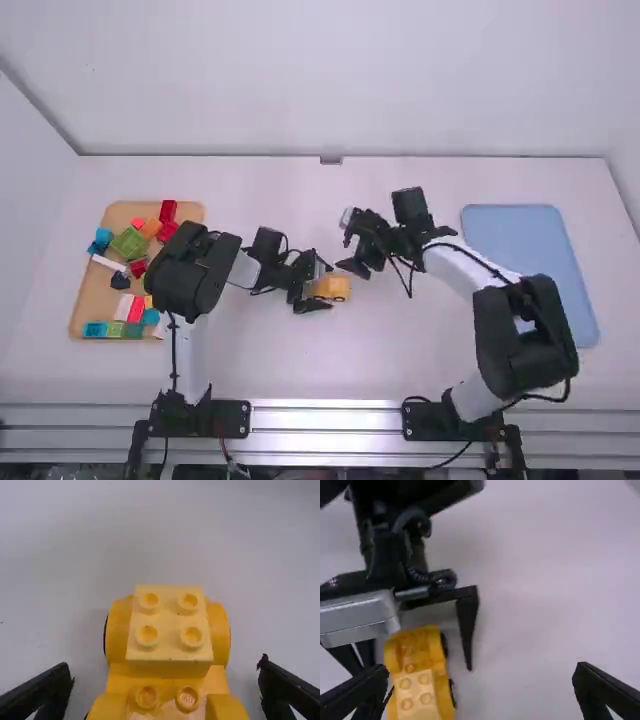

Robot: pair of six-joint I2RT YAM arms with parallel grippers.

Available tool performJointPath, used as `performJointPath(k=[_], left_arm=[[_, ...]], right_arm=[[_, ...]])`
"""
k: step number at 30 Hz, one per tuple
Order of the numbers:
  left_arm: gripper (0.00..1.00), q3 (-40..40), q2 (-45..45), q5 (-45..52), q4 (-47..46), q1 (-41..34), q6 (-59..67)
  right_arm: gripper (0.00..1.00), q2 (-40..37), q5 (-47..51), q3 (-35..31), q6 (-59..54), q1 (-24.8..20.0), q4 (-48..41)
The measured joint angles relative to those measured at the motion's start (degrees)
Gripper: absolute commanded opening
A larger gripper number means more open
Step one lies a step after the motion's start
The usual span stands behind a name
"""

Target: Assemble lego blocks to make yellow taxi

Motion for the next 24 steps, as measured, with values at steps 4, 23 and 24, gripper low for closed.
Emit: performJointPath(k=[4, 23, 24], left_arm=[[0.99, 0.0, -0.6, -0.1, -1.7, 0.2, 0.2], [0.99, -0.4, -36.9, -22.4, -36.8, 5.9, -1.4], [0.99, -0.4, -38.8, -24.3, -37.0, 6.0, -2.4]], right_arm=[[0.98, -1.0, 0.0, 0.0, 0.8, -1.1, -0.4], [0.98, -1.0, -0.3, 0.1, 4.4, 1.8, 10.5], [0.98, -1.0, -0.5, 0.0, 5.3, 2.3, 12.7]])
